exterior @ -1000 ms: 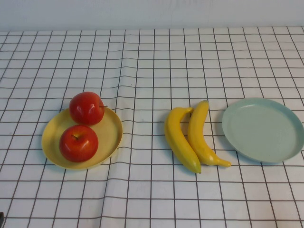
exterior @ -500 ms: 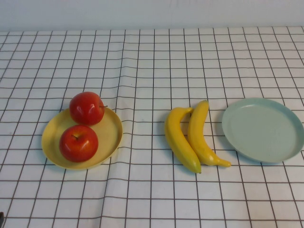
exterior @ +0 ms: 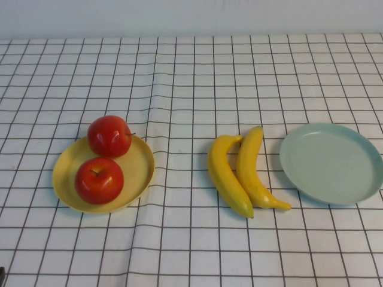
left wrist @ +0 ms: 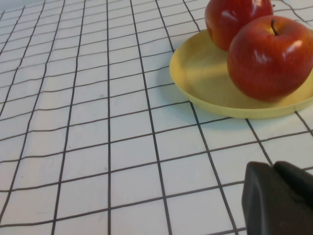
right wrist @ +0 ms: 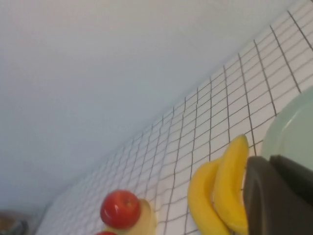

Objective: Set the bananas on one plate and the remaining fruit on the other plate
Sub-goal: Put another type of fruit in the right plate

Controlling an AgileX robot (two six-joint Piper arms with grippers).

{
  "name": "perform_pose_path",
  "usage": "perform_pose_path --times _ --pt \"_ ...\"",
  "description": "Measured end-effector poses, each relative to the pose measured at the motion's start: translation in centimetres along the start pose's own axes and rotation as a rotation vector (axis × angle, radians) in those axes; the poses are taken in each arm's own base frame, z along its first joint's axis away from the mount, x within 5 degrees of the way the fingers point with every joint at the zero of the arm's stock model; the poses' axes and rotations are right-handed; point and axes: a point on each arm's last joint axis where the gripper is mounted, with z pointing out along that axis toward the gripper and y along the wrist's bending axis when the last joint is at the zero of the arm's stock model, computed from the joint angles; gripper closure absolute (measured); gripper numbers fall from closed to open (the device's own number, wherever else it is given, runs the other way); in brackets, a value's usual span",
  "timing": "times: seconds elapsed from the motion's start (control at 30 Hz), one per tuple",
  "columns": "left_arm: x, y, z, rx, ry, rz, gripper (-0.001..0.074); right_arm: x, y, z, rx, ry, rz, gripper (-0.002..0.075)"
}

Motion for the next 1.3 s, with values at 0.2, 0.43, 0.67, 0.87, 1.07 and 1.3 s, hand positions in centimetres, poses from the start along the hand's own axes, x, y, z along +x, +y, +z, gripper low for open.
perform_pose_path --times 0.2,0.43,0.67,0.87,1.07,1.3 --pt "0.0 0.0 0.0 0.0 0.0 0.0 0.0737 -3.5 4.7 1.7 0.098 0.308 -0.259 0.0741" --pt "0.0 0.0 0.0 0.0 0.0 0.0 0.0738 -6.5 6.4 7.5 0.239 0.731 -0.349 0.0741" --pt "0.0 0.0 0.0 0.0 0.0 0.0 0.0738 -6.5 6.6 13.2 0.237 0.921 -0.422 0.0741" --pt "0.0 0.0 0.0 0.0 0.0 0.0 0.0738 -4.4 7.5 19.0 0.324 1.064 -0.592 0.0741" --pt "0.0 0.0 0.0 0.0 0.0 0.0 0.0738 -1.5 7.9 26.6 0.447 1.225 -0.79 0.0741" --pt "0.0 0.0 0.0 0.0 0.0 0.0 0.0738 1.8 7.0 33.6 0.454 1.349 -0.837 0.0741"
